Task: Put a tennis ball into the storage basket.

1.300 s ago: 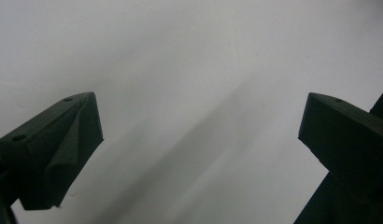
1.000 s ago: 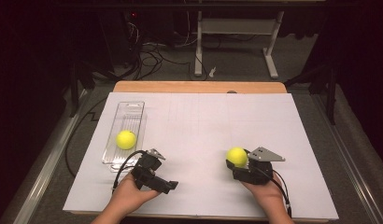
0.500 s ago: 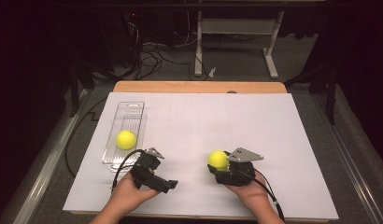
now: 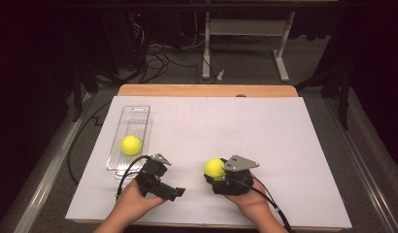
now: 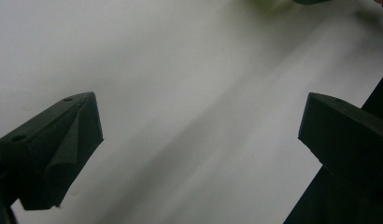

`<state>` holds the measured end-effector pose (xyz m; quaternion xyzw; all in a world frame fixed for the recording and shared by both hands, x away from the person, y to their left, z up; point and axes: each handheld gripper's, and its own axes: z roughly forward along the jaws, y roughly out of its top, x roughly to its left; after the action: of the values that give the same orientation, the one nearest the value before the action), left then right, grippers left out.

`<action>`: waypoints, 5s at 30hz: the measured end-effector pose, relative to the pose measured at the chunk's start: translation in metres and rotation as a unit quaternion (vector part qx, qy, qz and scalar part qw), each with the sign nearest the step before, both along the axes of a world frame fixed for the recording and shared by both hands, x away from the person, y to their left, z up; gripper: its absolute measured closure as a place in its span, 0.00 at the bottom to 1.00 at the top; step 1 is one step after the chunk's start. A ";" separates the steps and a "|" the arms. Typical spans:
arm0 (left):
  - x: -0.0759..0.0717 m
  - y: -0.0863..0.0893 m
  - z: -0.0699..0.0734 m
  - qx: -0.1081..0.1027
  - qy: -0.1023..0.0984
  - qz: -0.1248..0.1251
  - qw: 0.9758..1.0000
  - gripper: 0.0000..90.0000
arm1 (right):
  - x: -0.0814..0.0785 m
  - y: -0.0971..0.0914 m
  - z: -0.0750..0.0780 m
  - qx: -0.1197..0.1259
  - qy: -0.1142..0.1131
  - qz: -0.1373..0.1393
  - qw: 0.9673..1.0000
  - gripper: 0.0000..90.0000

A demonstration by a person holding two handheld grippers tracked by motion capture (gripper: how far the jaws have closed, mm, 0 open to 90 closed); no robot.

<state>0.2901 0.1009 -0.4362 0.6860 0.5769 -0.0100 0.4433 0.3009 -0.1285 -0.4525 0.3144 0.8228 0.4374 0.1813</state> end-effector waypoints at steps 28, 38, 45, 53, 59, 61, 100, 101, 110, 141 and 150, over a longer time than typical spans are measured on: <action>-0.008 0.003 0.023 -0.014 -0.020 -0.007 1.000 0.01 | -0.007 0.039 -0.008 0.026 -0.009 0.070 0.997 0.31; -0.005 -0.005 0.032 0.009 -0.004 -0.010 1.000 0.01 | -0.012 0.041 -0.005 0.028 -0.015 0.079 0.996 0.31; 0.004 -0.013 0.042 0.037 0.033 -0.017 0.999 0.01 | -0.013 0.044 -0.006 0.021 -0.021 0.088 0.996 0.31; 0.015 -0.020 0.050 0.081 0.060 -0.023 0.995 0.01 | -0.016 0.044 -0.005 0.022 -0.023 0.092 0.995 0.31; 0.025 -0.020 0.054 0.097 0.094 -0.019 0.991 0.01 | -0.018 0.043 -0.003 0.023 -0.026 0.095 0.995 0.31; 0.028 -0.020 0.055 0.099 0.105 -0.017 0.989 0.01 | -0.018 0.043 -0.003 0.022 -0.026 0.094 0.995 0.31; 0.041 -0.053 0.044 0.110 0.163 -0.037 0.980 0.01 | -0.023 0.053 -0.004 0.022 -0.033 0.112 0.993 0.31; 0.041 -0.054 0.043 0.109 0.165 -0.039 0.980 0.01 | -0.023 0.054 -0.004 0.022 -0.034 0.112 0.993 0.31; 0.040 -0.060 0.035 0.109 0.173 -0.048 0.978 0.01 | -0.024 0.054 -0.002 0.028 -0.036 0.112 0.993 0.31; 0.038 -0.062 0.035 0.083 0.177 -0.058 0.979 0.29 | -0.023 0.053 -0.001 0.029 -0.038 0.107 0.993 0.31; 0.037 -0.063 0.037 0.084 0.176 -0.059 0.979 0.30 | -0.024 0.052 -0.001 0.027 -0.050 0.109 0.992 0.30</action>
<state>0.3274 0.0381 -0.3988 0.7409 0.6033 -0.1085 0.2745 0.2765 -0.0760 -0.4531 0.2058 0.8299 0.4918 0.1646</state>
